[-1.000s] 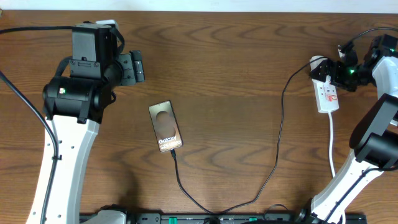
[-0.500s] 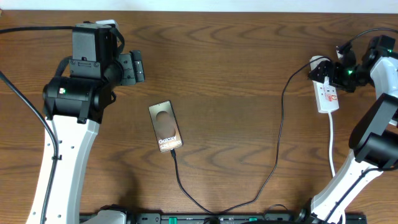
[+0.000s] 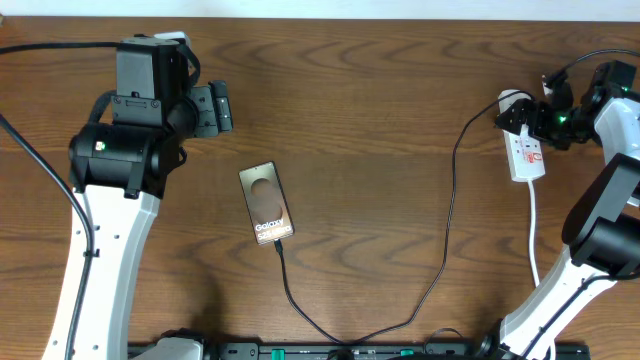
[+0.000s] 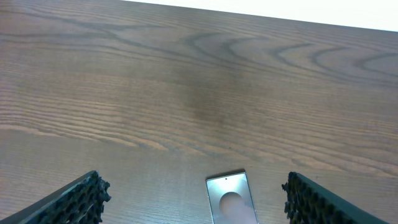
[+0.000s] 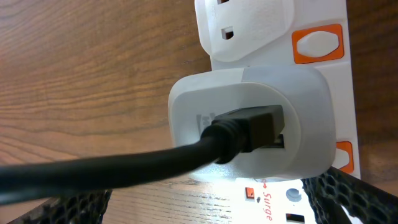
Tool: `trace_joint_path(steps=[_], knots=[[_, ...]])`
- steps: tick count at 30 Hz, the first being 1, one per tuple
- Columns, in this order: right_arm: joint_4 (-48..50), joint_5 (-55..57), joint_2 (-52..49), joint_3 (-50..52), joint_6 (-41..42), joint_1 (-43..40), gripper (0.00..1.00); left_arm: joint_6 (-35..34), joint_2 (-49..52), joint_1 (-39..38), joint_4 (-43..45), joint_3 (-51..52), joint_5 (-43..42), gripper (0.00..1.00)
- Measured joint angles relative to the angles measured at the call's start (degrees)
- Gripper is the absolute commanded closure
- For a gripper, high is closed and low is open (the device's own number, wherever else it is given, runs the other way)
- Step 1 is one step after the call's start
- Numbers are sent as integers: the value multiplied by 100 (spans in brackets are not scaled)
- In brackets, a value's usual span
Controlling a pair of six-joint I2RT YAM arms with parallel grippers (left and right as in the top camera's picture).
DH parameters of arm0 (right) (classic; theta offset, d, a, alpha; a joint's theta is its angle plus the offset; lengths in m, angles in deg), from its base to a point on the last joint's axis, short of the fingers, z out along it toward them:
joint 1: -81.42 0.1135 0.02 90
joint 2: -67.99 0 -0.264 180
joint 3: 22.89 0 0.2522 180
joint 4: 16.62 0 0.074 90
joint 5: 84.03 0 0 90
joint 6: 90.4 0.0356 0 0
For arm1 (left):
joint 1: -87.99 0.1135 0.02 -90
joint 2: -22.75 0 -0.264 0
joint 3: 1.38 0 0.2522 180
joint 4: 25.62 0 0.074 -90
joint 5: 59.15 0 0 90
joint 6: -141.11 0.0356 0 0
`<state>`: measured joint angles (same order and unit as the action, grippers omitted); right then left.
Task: Plug charger to phone and switch on socket
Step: 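Position the right gripper over the orange switch beside the charger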
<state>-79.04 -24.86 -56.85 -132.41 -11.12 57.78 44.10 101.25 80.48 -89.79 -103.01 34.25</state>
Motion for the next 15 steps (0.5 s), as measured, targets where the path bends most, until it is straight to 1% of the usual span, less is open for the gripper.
trace_joint_path(steps=[10, 15], knots=[[31, -2, 9, 24, 26, 0, 1, 2, 0, 0, -2, 0, 0, 11], [68, -2, 9, 26, 289, 0, 1, 2, 0, 0, 0, 0, 0, 11]])
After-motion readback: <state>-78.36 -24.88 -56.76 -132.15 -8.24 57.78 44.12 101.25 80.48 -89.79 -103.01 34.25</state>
